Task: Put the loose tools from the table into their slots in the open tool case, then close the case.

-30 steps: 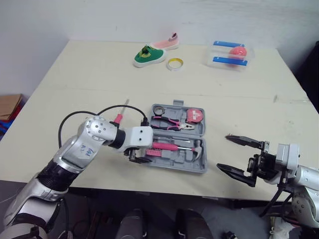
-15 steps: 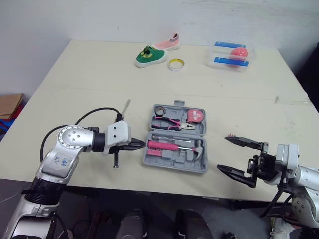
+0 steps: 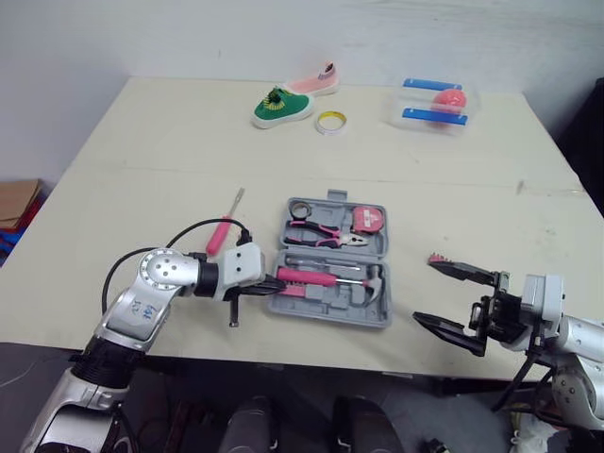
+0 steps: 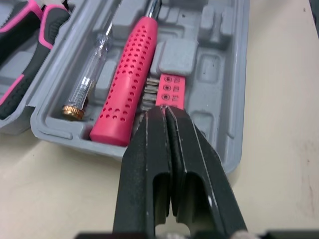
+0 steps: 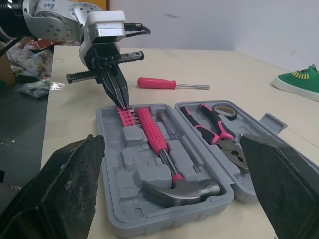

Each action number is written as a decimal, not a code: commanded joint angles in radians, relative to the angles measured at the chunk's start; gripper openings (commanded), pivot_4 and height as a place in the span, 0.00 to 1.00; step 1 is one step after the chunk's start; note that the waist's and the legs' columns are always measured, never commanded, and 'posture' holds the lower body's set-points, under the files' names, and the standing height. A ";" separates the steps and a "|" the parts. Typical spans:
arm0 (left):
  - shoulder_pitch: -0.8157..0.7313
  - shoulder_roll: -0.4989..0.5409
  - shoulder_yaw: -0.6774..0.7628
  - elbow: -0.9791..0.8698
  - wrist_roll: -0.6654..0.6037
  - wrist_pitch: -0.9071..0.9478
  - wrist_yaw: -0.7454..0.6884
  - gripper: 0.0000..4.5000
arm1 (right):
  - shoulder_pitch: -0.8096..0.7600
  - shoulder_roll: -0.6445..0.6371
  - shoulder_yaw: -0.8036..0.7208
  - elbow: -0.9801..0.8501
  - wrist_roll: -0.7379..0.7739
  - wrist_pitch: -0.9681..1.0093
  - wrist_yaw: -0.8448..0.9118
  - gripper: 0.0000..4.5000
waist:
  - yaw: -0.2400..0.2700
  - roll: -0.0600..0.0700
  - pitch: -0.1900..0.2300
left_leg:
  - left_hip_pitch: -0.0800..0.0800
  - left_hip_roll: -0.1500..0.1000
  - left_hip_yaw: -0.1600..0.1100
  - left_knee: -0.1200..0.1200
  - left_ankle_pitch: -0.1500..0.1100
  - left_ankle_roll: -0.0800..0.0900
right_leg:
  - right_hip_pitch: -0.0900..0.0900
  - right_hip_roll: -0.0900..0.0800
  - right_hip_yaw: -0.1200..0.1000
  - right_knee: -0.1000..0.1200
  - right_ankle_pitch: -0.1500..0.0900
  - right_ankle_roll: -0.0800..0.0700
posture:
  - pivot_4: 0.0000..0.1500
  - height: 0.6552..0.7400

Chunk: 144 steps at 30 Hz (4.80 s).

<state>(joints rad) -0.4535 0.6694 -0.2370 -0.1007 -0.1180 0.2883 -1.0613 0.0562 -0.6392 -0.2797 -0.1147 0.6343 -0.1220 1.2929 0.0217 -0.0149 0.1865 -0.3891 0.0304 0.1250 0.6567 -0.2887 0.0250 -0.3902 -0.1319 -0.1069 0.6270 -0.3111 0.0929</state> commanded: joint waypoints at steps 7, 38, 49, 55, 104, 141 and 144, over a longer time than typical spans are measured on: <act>-0.074 0.000 -0.161 0.082 0.126 0.198 0.002 0.00 | -0.024 0.011 -0.008 0.027 -0.002 -0.043 0.025 1.00 | 0.000 0.002 -0.002 | 0.002 0.000 0.000 0.000 0.000 0.000 | 0.001 0.000 0.001 0.001 0.000 0.000 | 1.00 1.00; 0.597 0.124 0.961 0.340 -0.318 -0.307 0.127 0.98 | 0.099 -0.175 -0.354 0.657 -0.211 -0.203 -0.237 1.00 | -0.028 0.007 -0.006 | 0.002 0.001 -0.001 -0.009 -0.007 -0.003 | -0.002 -0.004 0.003 -0.006 -0.002 -0.004 | 1.00 1.00; 0.563 0.086 0.839 0.024 -0.419 -0.158 0.163 0.98 | -0.113 -0.202 -0.184 0.720 -0.296 -0.147 -0.219 1.00 | -0.028 0.007 -0.006 | 0.002 0.001 -0.001 -0.009 -0.005 -0.004 | -0.001 -0.004 0.003 -0.005 0.000 -0.004 | 1.00 1.00; 0.449 0.075 0.643 -0.163 -0.457 -0.034 0.161 0.98 | -0.336 -0.195 -0.045 0.817 -0.313 -0.127 -0.074 1.00 | -0.030 0.008 -0.006 | 0.002 0.001 0.000 -0.009 0.001 -0.004 | -0.001 -0.002 0.003 -0.004 0.000 -0.004 | 1.00 1.00; 0.260 0.077 0.343 -0.412 -0.566 0.195 0.066 1.00 | -0.779 -0.105 0.163 1.206 -0.465 -0.214 0.099 0.18 | -0.050 0.008 -0.006 | 0.001 0.000 0.001 -0.003 0.003 -0.003 | 0.000 0.000 0.004 -0.004 0.002 -0.001 | 1.00 1.00; 0.387 0.112 0.430 -0.372 -0.505 0.085 0.045 1.00 | -0.879 -0.100 0.856 -0.262 -0.384 1.157 -0.277 0.18 | -0.049 0.010 -0.004 | -0.009 0.000 -0.002 -0.004 0.001 -0.002 | -0.008 -0.002 0.002 -0.005 0.001 -0.002 | 1.00 1.00; 0.405 0.114 0.439 -0.389 -0.507 0.091 0.052 1.00 | -0.880 -0.092 0.865 -0.268 -0.377 1.173 -0.271 0.18 | -0.049 0.010 -0.004 | -0.009 0.000 -0.002 -0.005 0.001 -0.002 | -0.008 -0.002 0.002 -0.005 0.001 -0.002 | 1.00 1.00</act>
<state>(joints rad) -0.0575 0.7685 0.1746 -0.4403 -0.6077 0.3804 -1.0161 -0.8081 -0.7314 0.5846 -0.3597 0.2553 1.0479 1.0114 -0.0276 -0.0049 0.1824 -0.3978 0.0307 0.1230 0.6521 -0.2880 0.0230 -0.3982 -0.1337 -0.1054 0.6220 -0.3100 0.0909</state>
